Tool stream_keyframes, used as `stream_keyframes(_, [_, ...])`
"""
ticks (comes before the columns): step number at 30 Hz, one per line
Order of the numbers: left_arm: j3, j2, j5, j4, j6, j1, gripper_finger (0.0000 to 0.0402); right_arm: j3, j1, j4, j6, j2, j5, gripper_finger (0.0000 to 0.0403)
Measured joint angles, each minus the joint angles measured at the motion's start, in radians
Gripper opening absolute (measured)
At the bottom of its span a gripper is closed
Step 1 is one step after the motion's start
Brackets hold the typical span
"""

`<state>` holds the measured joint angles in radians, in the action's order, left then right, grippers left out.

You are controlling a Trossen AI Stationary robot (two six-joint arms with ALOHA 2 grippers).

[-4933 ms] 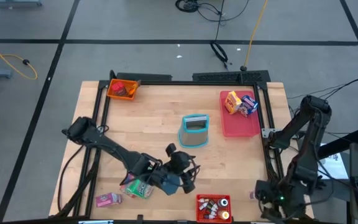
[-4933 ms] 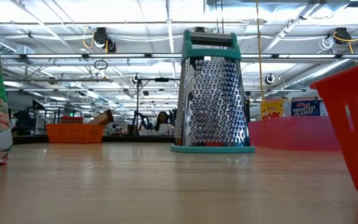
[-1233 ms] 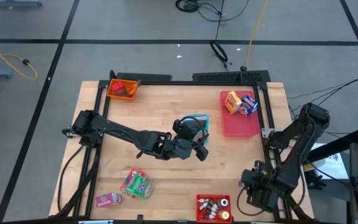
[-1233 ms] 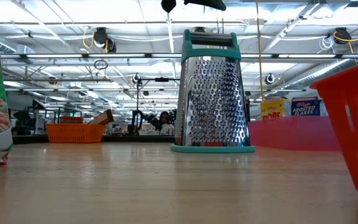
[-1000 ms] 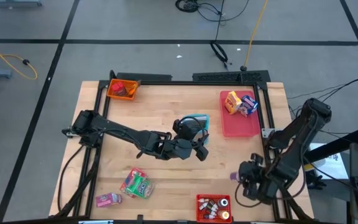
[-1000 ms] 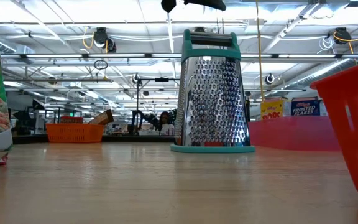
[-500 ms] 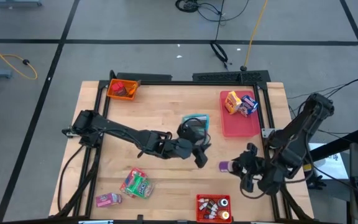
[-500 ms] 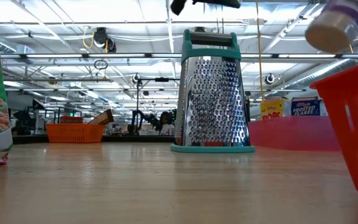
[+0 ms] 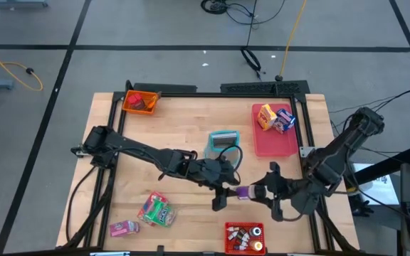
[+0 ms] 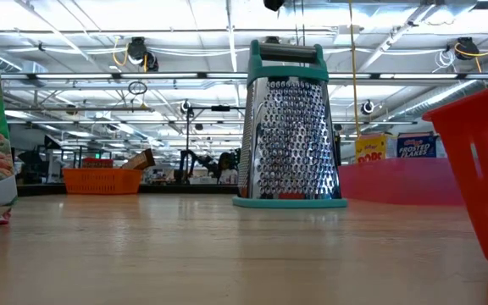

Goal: Pick & Place Kitchen Items
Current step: Put the purple seasoning bottle into the orange bin

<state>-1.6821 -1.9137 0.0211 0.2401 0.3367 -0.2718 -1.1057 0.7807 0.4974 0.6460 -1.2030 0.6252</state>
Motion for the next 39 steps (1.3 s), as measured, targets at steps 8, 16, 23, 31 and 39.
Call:
stream_keyframes(8, [0.000, 0.000, -0.072, -0.004, 0.005, 0.003, 0.0184, 0.000, -0.060, -0.070, -0.088, 0.000, -0.074, 0.0205])
stream_keyframes(16, [0.000, 0.001, -0.129, 0.002, -0.021, 0.003, 0.0184, 0.000, -0.086, -0.087, -0.115, -0.005, -0.114, 0.0205])
stream_keyframes(23, [0.000, 0.001, -0.129, -0.005, -0.051, -0.011, 0.0204, 0.000, -0.086, -0.105, -0.129, -0.008, -0.115, 0.0205])
stream_keyframes(31, [0.000, 0.001, -0.107, -0.010, -0.047, -0.016, 0.0285, 0.000, -0.099, -0.148, -0.170, -0.015, -0.098, 0.0205])
stream_keyframes(39, [0.000, 0.000, -0.092, -0.007, -0.047, -0.018, 0.0305, 0.000, -0.143, -0.204, -0.220, -0.042, -0.154, 0.0205])
